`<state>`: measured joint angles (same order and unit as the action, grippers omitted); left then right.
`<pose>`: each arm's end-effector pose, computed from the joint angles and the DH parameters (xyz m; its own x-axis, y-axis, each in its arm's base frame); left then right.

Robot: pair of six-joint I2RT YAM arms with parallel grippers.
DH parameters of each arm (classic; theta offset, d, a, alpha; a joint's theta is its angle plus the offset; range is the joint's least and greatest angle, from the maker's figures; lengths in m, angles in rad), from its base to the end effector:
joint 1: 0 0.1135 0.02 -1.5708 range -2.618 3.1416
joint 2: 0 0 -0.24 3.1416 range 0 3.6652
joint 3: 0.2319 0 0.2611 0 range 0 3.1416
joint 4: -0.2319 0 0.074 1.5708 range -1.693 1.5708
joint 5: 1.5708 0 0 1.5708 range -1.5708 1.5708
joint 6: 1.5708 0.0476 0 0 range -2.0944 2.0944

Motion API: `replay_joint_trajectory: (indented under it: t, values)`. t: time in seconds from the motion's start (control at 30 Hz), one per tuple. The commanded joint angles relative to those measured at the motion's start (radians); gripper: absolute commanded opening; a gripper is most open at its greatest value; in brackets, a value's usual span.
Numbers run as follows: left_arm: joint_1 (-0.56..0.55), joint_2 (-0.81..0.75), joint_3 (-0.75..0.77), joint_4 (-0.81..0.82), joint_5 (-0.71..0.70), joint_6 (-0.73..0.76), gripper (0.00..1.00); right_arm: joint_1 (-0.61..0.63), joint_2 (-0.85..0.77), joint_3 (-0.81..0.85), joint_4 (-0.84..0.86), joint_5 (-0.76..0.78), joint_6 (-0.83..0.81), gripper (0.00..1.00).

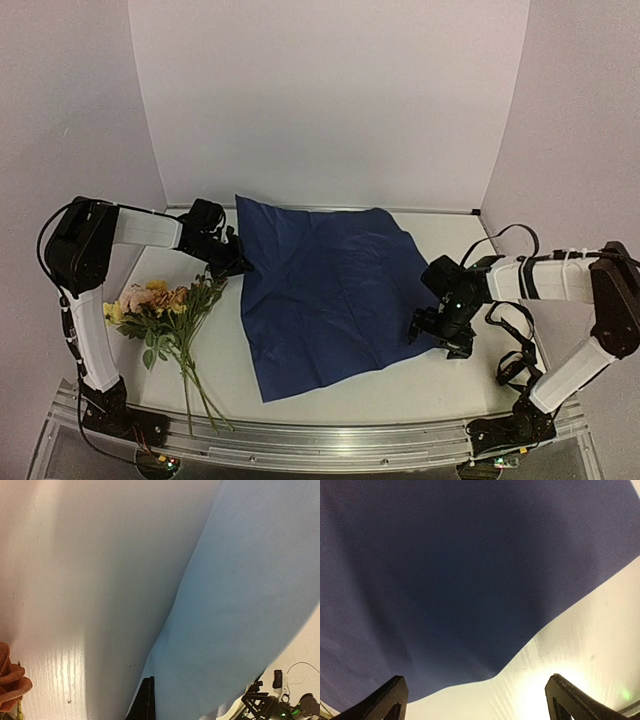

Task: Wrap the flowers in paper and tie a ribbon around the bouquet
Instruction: Adjust the flattened wrapping paper at the center of the board.

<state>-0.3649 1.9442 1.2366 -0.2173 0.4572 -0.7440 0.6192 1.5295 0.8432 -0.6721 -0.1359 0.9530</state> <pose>0.3754 -0.1659 0.1242 -0.9338 -0.2938 -0.2041 -0.0870 0.7400 -0.6670 0.2163 0.1621 0.1203 -0.9488 0.3156 -0.0142 0.3024 0.9202 0.2486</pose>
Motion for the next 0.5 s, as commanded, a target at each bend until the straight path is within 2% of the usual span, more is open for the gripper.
replay_joint_trajectory:
  t: [0.0,0.23,0.37,0.47]
  values:
    - [0.000,-0.019,0.021,0.023,0.001,-0.015,0.00,0.045,-0.037,-0.113,0.280,0.088,0.186,0.98]
    - [-0.003,-0.020,0.009,0.018,0.011,-0.010,0.00,0.059,-0.062,-0.282,0.534,0.222,0.293,0.97]
    - [-0.004,-0.036,-0.012,0.020,0.010,-0.014,0.00,0.059,-0.052,-0.338,0.671,0.273,0.311,0.92]
    - [-0.005,-0.047,-0.031,0.011,0.007,-0.011,0.00,0.059,-0.042,-0.357,0.750,0.284,0.331,0.82]
